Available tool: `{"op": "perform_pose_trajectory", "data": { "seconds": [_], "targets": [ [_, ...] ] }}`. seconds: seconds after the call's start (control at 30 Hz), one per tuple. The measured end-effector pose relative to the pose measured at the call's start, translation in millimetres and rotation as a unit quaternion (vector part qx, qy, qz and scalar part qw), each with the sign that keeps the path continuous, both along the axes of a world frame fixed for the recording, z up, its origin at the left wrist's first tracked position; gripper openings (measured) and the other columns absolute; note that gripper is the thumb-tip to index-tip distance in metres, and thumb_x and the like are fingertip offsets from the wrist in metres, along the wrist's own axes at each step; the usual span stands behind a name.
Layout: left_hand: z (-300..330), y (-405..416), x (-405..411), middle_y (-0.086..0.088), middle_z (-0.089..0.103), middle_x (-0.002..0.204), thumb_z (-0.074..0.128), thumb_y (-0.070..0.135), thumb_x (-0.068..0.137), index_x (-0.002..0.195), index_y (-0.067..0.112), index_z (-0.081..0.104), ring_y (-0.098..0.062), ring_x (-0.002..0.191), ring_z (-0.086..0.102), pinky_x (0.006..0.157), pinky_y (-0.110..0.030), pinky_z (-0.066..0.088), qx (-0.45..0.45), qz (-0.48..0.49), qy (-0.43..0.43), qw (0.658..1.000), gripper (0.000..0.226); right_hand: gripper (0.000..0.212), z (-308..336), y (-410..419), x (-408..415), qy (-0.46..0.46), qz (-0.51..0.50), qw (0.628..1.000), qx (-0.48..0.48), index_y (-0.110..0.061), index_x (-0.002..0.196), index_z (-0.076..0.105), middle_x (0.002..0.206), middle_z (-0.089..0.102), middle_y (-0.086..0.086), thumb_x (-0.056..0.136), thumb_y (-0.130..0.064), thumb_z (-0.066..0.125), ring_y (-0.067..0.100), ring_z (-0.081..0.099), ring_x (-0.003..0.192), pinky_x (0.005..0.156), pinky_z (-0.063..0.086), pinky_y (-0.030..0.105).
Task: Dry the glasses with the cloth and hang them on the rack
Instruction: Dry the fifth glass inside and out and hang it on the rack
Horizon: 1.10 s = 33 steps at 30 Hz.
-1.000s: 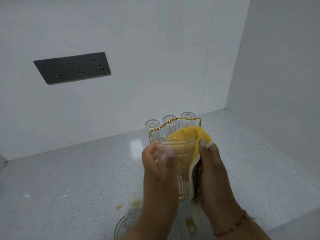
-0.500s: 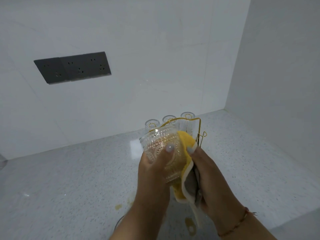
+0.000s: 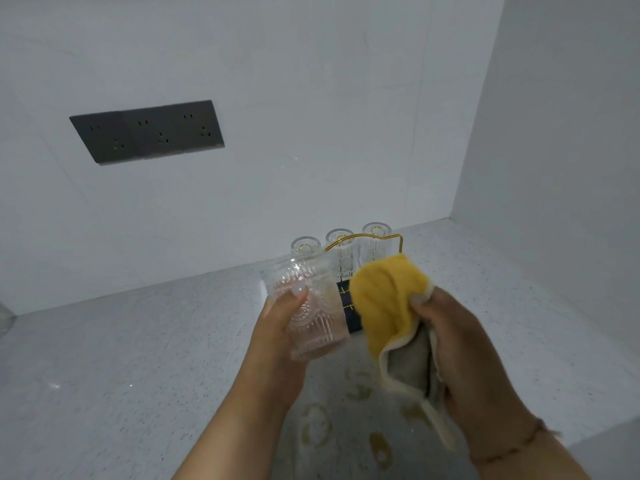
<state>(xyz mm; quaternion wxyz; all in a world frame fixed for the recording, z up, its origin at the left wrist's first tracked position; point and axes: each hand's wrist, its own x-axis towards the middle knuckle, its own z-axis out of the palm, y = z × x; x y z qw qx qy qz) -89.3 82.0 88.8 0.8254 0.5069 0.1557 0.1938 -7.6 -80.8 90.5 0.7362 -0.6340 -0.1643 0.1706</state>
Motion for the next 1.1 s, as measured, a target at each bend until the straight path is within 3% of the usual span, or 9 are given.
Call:
{"op": "perform_pose_trajectory", "data": {
  "seconds": [0.1,0.2,0.37,0.47,0.53,0.77,0.9,1.0,1.1],
  "targets": [
    [-4,3,-2,-0.008,0.073,0.1,0.078,0.042,0.052,0.121,0.012,0.06,-0.027,0.087,0.071,0.065,-0.036,0.056,0.085,-0.044,0.053,0.994,0.078,0.027,17,-8,16,-0.012,-0.032,0.998,0.044,-0.026,0.103,0.07,0.108,0.072,-0.003,0.084,-0.035,0.055,0.017,0.068,0.1,0.091,0.051,0.043],
    [-8,-5,-6,-0.007,0.075,0.098,0.083,0.038,0.045,0.117,0.013,0.061,-0.024,0.084,0.074,0.068,-0.031,0.057,0.117,-0.085,0.091,0.985,0.079,0.016,26,-10,17,-0.14,-0.094,0.986,0.003,-0.037,0.1,0.058,0.09,0.068,-0.022,0.088,-0.029,0.06,-0.003,0.064,0.083,0.077,0.051,0.031],
    [-3,-10,-10,-0.016,0.074,0.103,0.084,0.029,0.05,0.11,0.014,0.068,-0.034,0.091,0.072,0.076,-0.041,0.057,0.138,-0.125,0.078,0.979,0.064,0.032,25,-8,-9,-0.288,0.001,0.953,-0.095,-0.031,0.089,0.059,0.072,0.065,-0.007,0.077,-0.06,0.056,0.007,0.058,0.054,0.048,0.043,0.012],
    [0,-6,-13,-0.018,0.074,0.099,0.083,0.027,0.051,0.105,0.013,0.072,-0.034,0.086,0.071,0.073,-0.038,0.055,0.146,-0.129,0.073,0.978,0.057,0.046,22,-17,-7,-0.371,0.117,0.905,-0.173,-0.037,0.093,0.064,0.078,0.065,-0.009,0.07,-0.074,0.052,0.008,0.06,0.071,0.076,0.046,0.018],
    [1,-4,-15,-0.019,0.073,0.098,0.083,0.024,0.052,0.102,0.01,0.073,-0.033,0.085,0.07,0.071,-0.036,0.054,0.153,-0.144,0.071,0.975,0.053,0.053,23,-21,-2,-0.402,0.169,0.872,-0.223,-0.035,0.099,0.064,0.088,0.066,-0.013,0.066,-0.076,0.056,0.006,0.06,0.086,0.092,0.04,0.035],
    [7,-11,-13,-0.022,0.071,0.095,0.083,0.019,0.052,0.1,0.003,0.071,-0.038,0.083,0.068,0.074,-0.04,0.055,0.18,-0.188,0.081,0.962,0.053,0.052,39,-23,3,-0.429,0.292,0.809,-0.276,-0.032,0.095,0.066,0.091,0.065,-0.014,0.06,-0.071,0.064,0.001,0.056,0.095,0.101,0.026,0.035],
    [11,-17,-10,-0.023,0.071,0.097,0.081,0.018,0.058,0.102,0.005,0.071,-0.044,0.085,0.068,0.08,-0.044,0.054,0.223,-0.235,0.095,0.941,0.048,0.061,34,-25,-5,-0.341,0.362,0.817,-0.293,-0.028,0.099,0.066,0.103,0.062,-0.012,0.051,-0.064,0.077,0.001,0.042,0.111,0.099,0.04,0.031],
    [11,-13,-7,-0.018,0.07,0.092,0.079,0.019,0.058,0.097,0.006,0.072,-0.034,0.082,0.066,0.075,-0.037,0.052,0.204,-0.248,0.093,0.943,0.042,0.055,45,-30,3,-0.314,0.338,0.864,-0.2,-0.028,0.104,0.068,0.102,0.066,-0.008,0.059,-0.06,0.076,0.008,0.062,0.098,0.089,0.049,0.028],
    [16,-7,-6,-0.015,0.069,0.086,0.079,0.019,0.055,0.086,0.008,0.072,-0.029,0.075,0.067,0.07,-0.033,0.055,0.148,-0.249,0.085,0.954,0.034,0.066,51,-42,16,-0.391,0.274,0.847,-0.233,-0.036,0.11,0.063,0.104,0.069,-0.016,0.057,-0.076,0.064,0.002,0.062,0.103,0.112,0.028,0.036]
  ]
}}
